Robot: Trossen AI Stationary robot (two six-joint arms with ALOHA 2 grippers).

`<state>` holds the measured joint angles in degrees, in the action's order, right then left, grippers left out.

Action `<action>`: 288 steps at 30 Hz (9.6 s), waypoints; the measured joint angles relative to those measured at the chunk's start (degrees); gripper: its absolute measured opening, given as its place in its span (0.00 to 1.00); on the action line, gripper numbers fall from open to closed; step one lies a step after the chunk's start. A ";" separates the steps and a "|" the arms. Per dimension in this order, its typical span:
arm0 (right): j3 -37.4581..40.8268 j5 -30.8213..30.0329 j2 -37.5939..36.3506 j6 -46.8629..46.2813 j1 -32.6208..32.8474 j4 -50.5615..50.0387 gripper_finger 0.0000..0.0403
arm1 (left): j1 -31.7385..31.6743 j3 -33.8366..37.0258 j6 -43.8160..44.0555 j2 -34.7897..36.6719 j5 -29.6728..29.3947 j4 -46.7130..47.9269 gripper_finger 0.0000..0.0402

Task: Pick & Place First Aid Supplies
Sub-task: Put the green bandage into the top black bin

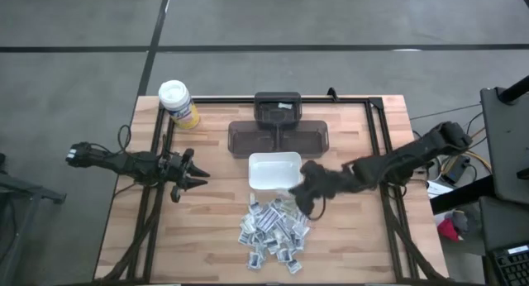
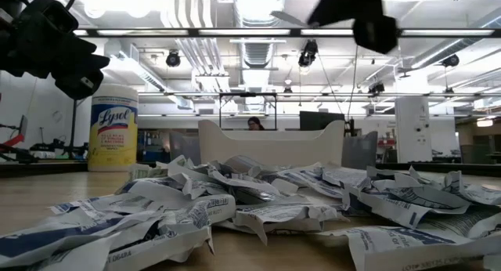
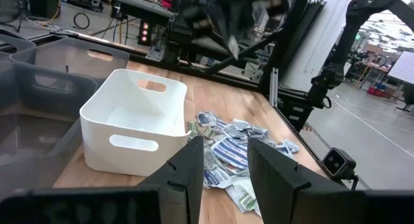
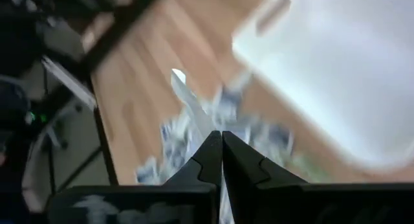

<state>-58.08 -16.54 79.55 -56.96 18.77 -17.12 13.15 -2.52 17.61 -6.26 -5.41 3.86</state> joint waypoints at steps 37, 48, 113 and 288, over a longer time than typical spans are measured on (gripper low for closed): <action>-0.39 11.42 -5.44 58.07 -52.17 5.73 0.02 | 0.00 0.00 0.24 0.00 -0.02 -0.21 0.29; -13.71 15.76 10.15 63.09 -53.82 -0.17 0.02 | 0.00 0.00 0.92 0.00 -0.24 -0.33 0.29; -62.49 37.90 42.56 70.56 -55.84 -57.08 0.21 | -0.01 0.00 1.85 -0.09 -0.24 -0.37 0.29; -1.12 2.85 -5.16 40.15 -20.11 -2.70 0.02 | -0.02 0.00 3.58 -0.24 -0.54 -0.42 0.29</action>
<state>-59.21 -13.69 74.39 -16.81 -1.35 -19.81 13.13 -2.52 21.19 -6.50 -5.95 3.44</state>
